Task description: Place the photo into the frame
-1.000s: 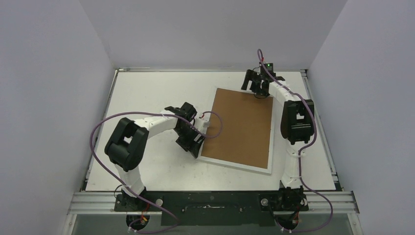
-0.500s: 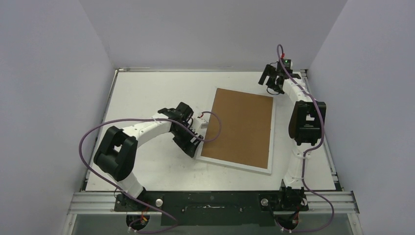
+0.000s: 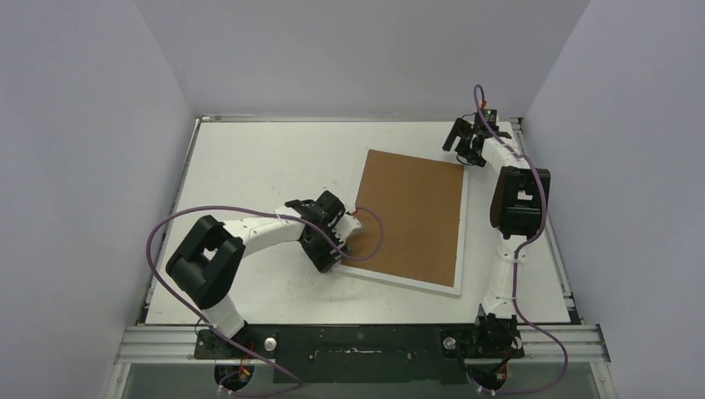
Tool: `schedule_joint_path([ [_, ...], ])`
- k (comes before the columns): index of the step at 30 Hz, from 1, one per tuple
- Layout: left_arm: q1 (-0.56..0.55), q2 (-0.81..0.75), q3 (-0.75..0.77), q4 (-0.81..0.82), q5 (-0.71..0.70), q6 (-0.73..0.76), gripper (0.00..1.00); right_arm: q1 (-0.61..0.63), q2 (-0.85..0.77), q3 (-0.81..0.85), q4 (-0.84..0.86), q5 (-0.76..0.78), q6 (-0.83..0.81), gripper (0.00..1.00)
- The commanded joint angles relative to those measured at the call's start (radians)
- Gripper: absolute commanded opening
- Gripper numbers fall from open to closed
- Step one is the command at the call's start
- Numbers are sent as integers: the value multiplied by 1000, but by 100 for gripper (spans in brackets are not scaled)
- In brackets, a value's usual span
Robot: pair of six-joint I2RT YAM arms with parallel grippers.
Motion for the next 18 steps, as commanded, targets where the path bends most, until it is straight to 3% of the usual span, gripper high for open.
schedule_joint_path([
  [1,4,8,10,118,-153,-40,68,-11,53,60,24,-69,-2,90],
  [6,32,9,32,138,-186,-72,68,-9,47,2,39,-106,1,90],
  [11,91,37,57,147,-175,-95,68,-10,-47,-175,79,-117,53,91],
  [15,154,54,90,118,-121,-98,67,-5,-145,-330,116,-83,82,92],
  [18,200,-14,48,108,-45,-23,67,-10,-185,-379,101,-28,73,92],
])
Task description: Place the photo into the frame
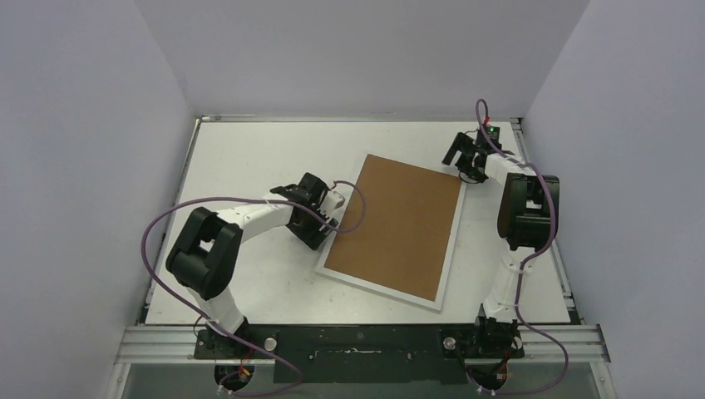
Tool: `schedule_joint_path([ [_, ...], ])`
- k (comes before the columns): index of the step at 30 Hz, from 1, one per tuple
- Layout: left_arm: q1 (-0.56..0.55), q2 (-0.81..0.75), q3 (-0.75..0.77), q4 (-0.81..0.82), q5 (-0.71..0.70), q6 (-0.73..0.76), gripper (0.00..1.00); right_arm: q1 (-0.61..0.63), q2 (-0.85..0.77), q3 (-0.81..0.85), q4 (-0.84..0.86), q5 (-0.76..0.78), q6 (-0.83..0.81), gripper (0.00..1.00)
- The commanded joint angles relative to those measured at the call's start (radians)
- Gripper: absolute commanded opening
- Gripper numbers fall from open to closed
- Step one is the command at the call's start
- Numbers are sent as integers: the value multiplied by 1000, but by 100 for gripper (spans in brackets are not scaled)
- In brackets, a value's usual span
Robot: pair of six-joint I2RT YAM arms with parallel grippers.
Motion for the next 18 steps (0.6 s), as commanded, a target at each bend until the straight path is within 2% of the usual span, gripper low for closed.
schedule_joint_path([
  [1,66,-94,-19,-3,106,90,67,4,-62,-74,-101,58,30,92],
  [6,114,-250,-78,-124,173,258,68,1,-59,-59,-133,94,30,91],
  [10,111,-348,-119,-230,222,355,70,1,-63,-60,-137,97,29,91],
  [15,-39,-370,-238,-157,140,327,70,2,-70,-64,-138,102,26,91],
  [18,-119,-346,-257,-101,89,272,70,2,-69,-51,-146,100,22,91],
])
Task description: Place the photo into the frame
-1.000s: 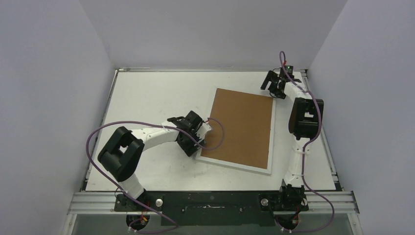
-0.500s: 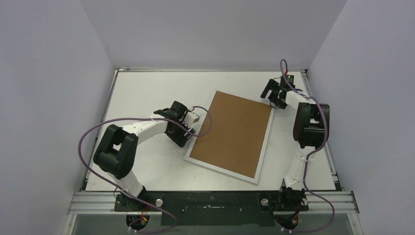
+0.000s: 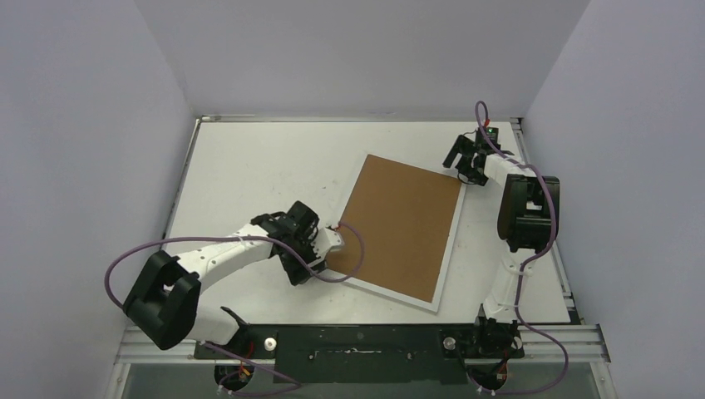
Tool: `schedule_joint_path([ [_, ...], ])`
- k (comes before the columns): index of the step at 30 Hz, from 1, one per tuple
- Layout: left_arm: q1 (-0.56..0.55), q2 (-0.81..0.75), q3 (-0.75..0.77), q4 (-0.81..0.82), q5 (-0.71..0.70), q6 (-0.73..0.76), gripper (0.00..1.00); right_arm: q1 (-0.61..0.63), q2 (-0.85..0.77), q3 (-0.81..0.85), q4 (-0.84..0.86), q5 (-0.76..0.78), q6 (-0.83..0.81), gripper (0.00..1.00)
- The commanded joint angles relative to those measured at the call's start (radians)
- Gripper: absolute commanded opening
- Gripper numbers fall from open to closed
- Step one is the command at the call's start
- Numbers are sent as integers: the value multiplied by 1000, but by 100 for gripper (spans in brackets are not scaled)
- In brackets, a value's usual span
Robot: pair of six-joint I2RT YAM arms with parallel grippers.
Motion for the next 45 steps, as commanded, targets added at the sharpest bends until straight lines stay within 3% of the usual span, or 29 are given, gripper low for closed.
schedule_joint_path([
  [1,-92,24,-27,69,-68,-39,70,1,-22,0,-98,31,2,91],
  [11,-134,52,-60,278,-215,-142,70,7,-27,-29,-101,3,-2,92],
  [18,-183,49,-81,241,-130,-129,70,11,-63,-112,-82,11,-8,93],
  [29,-192,69,-83,362,-310,-193,70,23,-97,-147,-94,-7,-10,94],
  [35,-86,91,-84,438,-426,-195,70,30,-188,-251,-89,-22,-7,96],
  [38,22,109,-55,460,-427,-189,70,42,-250,-334,-71,-40,8,97],
  [45,122,215,42,508,-421,-185,70,143,-440,-576,-30,-71,70,97],
])
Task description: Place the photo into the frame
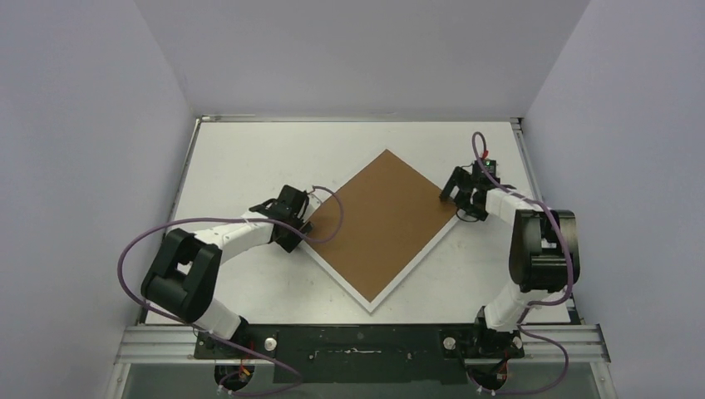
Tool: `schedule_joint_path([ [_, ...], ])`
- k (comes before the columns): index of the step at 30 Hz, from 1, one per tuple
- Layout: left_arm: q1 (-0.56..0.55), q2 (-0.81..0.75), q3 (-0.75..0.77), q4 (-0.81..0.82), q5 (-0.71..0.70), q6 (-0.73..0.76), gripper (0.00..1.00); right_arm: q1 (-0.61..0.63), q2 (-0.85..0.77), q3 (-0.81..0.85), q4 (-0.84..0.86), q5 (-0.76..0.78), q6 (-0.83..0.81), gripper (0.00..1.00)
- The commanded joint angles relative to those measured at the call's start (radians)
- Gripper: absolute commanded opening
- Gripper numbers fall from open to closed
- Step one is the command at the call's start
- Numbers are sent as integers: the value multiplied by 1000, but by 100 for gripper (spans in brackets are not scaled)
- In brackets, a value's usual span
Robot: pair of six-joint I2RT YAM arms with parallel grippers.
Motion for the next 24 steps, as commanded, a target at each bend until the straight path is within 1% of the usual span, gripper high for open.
schedule_joint_path([
  [1,30,95,101,176,9,-20,69,124,-130,-164,-80,-107,48,97],
  [5,72,186,190,185,4,-37,69,181,-285,-298,-75,-132,112,97],
  [7,110,227,249,183,3,-47,69,202,-361,-348,-94,-139,139,97],
  [13,217,347,424,127,34,-87,69,231,-546,-427,-183,-176,158,96],
  [15,240,367,469,93,46,-103,69,230,-576,-380,-247,-150,129,96],
  [16,246,365,477,78,58,-108,69,226,-578,-330,-288,-110,104,95],
  [18,250,341,469,55,79,-114,69,212,-566,-227,-331,-38,60,94],
  [19,252,322,454,42,94,-121,69,196,-555,-182,-326,-24,36,93],
  [21,252,279,419,12,125,-134,69,143,-505,-100,-298,-42,5,92],
  [24,253,209,367,-43,194,-144,69,46,-393,39,-257,-114,-31,91],
])
